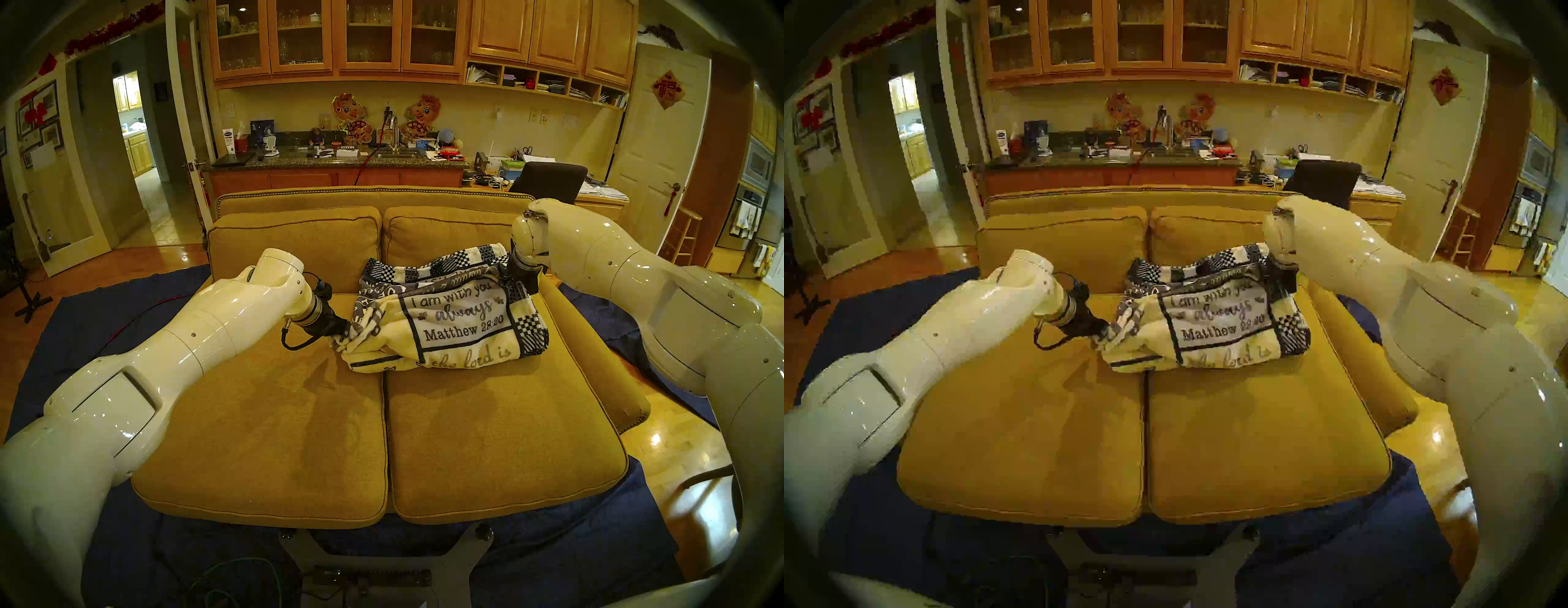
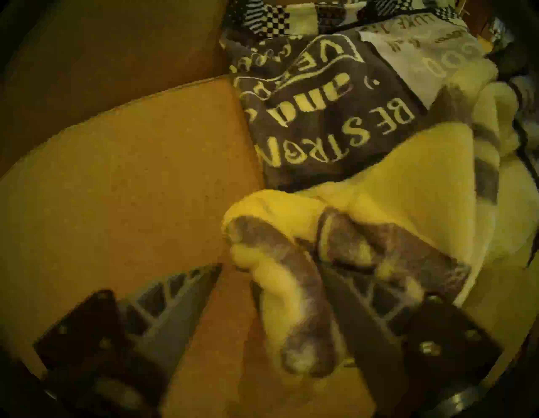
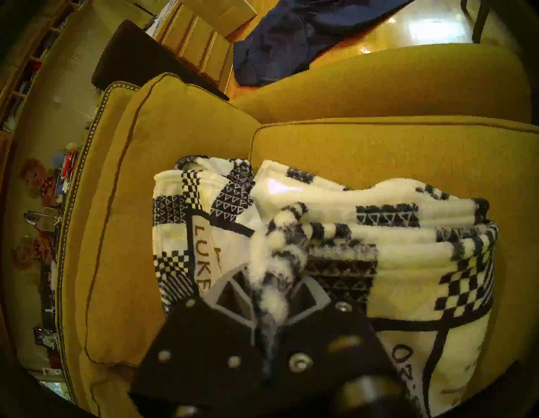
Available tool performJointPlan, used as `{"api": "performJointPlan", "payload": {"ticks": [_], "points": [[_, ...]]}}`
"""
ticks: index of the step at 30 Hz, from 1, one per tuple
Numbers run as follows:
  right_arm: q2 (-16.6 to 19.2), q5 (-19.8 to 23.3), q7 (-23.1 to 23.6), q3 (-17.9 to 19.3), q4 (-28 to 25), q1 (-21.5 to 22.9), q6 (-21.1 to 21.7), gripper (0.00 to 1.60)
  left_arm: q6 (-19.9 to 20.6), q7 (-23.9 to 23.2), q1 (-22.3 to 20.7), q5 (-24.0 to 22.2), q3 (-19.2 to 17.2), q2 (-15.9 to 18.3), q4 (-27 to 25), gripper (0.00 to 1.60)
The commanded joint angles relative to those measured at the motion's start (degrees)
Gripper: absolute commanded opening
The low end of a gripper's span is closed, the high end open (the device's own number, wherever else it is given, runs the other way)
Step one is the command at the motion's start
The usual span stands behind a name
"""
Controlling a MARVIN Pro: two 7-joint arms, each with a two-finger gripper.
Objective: Fold the blanket in half twice
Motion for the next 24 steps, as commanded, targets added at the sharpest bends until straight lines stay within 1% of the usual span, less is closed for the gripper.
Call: {"api": "performJointPlan", "payload": {"ticks": [1,4,7,13,21,24], "points": [[-0.96,-1.5,1.17,-0.34,1.98,2.23,-0.51,0.0,-0.12,0.45,-5.36,2.26,0.7,-1.92,3.21,1.6],[-1.13,-1.58,1.23,-0.39,2.21,2.28,-0.54,0.0,-0.12,0.46,-5.75,2.52,0.83,-1.88,3.56,1.6],[-2.16,-2.04,1.64,-0.79,3.64,2.49,-0.73,0.0,-0.12,0.57,-7.83,4.18,1.89,-1.82,5.94,1.6],[-3.5,-2.6,2.13,-1.46,5.32,2.72,-0.9,0.0,-0.12,0.32,-10.06,5.83,3.05,-2.07,7.97,1.6],[-5.65,-3.35,2.76,-2.99,7.8,2.98,-1.03,0.0,-0.76,0.18,-13.89,8.62,5.44,-4.33,9.78,1.6],[-6.35,-3.63,3.01,-3.64,8.8,3.01,-0.99,0.0,-1.16,0.34,-15.18,9.93,6.07,-5.29,9.57,1.6]]}}
